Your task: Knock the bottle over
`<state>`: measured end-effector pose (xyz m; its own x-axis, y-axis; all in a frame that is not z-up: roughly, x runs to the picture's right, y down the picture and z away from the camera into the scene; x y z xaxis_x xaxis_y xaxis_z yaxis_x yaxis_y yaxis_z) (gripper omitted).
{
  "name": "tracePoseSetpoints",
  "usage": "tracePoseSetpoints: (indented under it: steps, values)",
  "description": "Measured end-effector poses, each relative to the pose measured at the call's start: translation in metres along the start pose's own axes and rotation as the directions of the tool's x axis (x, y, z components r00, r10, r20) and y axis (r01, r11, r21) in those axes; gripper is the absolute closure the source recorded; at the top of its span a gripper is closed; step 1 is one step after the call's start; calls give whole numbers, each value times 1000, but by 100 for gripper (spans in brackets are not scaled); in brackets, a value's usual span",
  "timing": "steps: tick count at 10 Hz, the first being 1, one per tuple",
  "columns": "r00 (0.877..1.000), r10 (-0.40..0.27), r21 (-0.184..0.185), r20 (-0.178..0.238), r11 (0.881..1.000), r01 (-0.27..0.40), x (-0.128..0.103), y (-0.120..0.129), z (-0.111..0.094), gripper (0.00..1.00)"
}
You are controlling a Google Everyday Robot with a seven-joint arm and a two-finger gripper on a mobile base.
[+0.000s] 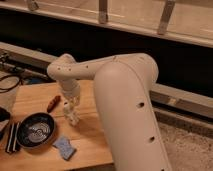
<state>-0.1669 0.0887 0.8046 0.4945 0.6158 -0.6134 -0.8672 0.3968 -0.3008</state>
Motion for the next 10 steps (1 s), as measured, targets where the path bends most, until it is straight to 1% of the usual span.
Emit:
tracePoseSetpoints:
  steps: [1, 2, 3, 4, 5, 6, 7, 8, 10]
  values:
    - [1000, -19, -11, -12, 1000, 19, 5, 4, 1, 84]
    - [999, -41, -17, -23, 999, 41, 10, 11, 2, 83]
    - [999, -41, -18, -10, 999, 41, 9, 16, -1, 87]
    - [999, -45, -20, 12, 999, 46, 4, 20, -3, 95]
    - [998, -47, -18, 34, 999, 48, -4, 17, -7, 99]
    - [996, -62, -19, 64, 998, 63, -13, 9, -10, 100]
    - [995, -65, -26, 81, 997, 67, -17, 5, -12, 100]
    - [994, -67, -31, 86, 997, 70, -18, 6, -12, 100]
    - [994, -78, -48, 72, 995, 82, -22, 16, -16, 100]
